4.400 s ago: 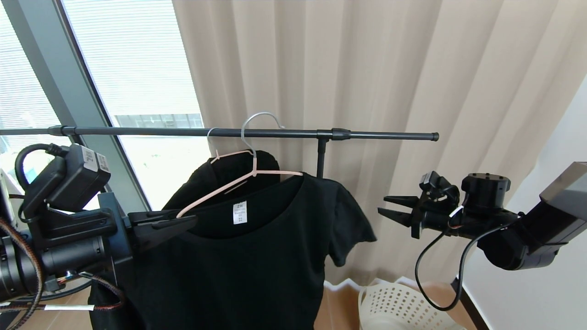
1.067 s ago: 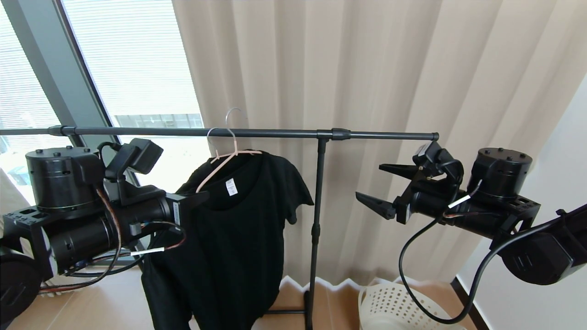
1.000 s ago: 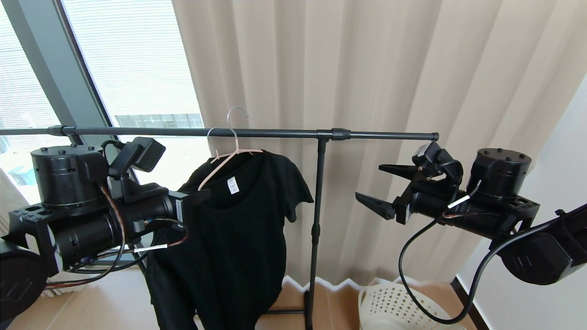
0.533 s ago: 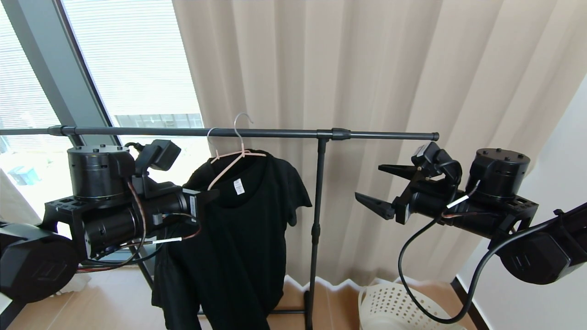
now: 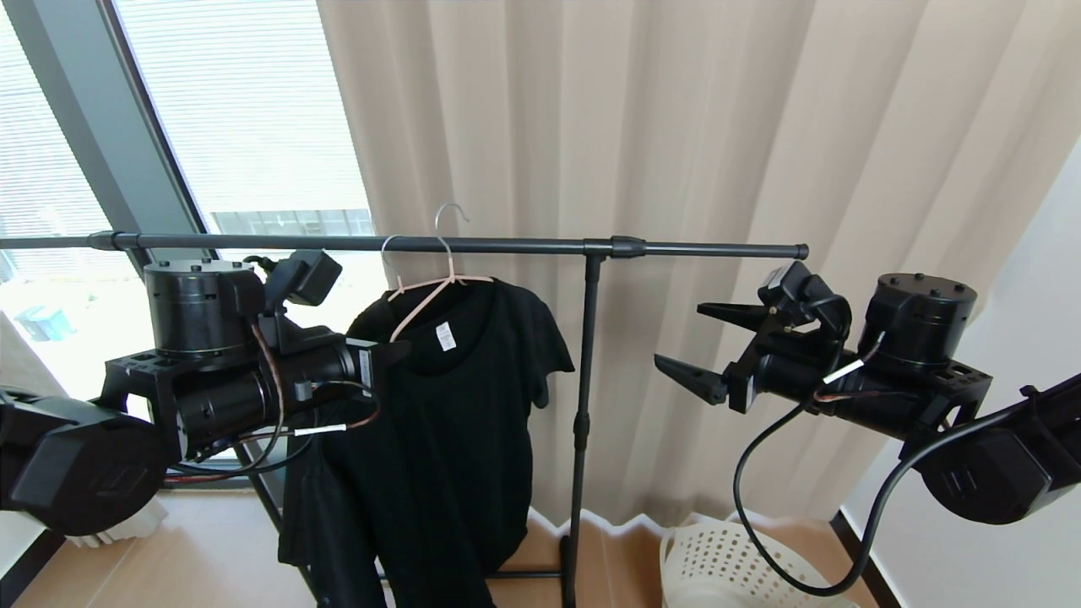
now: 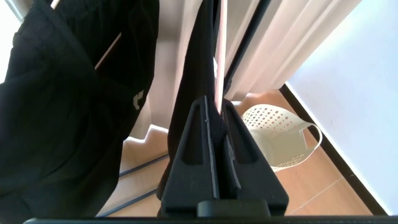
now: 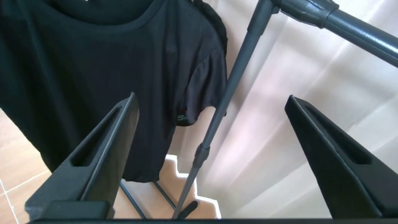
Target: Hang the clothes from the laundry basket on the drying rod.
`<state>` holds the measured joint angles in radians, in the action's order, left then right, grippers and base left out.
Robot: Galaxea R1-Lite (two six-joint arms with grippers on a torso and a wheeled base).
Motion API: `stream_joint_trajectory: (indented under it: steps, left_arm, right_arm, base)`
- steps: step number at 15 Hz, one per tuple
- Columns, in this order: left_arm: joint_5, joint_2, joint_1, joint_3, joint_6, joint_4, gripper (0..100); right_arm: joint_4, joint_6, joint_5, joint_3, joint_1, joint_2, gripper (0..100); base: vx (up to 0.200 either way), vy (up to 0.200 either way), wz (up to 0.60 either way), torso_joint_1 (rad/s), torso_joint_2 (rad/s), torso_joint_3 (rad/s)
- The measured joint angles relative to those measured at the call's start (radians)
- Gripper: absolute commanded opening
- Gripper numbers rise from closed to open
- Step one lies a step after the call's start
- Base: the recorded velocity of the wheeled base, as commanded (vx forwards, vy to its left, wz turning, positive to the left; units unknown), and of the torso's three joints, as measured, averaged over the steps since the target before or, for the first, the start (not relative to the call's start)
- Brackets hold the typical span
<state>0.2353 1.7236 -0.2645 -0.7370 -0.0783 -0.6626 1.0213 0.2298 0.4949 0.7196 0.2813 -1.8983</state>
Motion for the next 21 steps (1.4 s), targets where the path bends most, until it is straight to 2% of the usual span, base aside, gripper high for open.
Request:
stream_joint_trajectory:
  steps: [16, 21]
  left_arm:
    - [0.0, 0.121, 0.004, -0.107, -0.022, -0.001, 0]
    - [0.0, 0.167, 0.008, -0.12, -0.026, -0.07, 0]
  right_arm:
    - [-0.001, 0.0, 0.0, 0.008, -0.01, -0.006, 100]
    - [0.0, 0.0, 0.0, 0.017, -0.016, -0.018, 100]
  base:
    - [0.0, 0.0, 0.0, 0.0, 0.0, 0.0]
    - [0.0, 0.0, 0.0, 0.0, 0.0, 0.0]
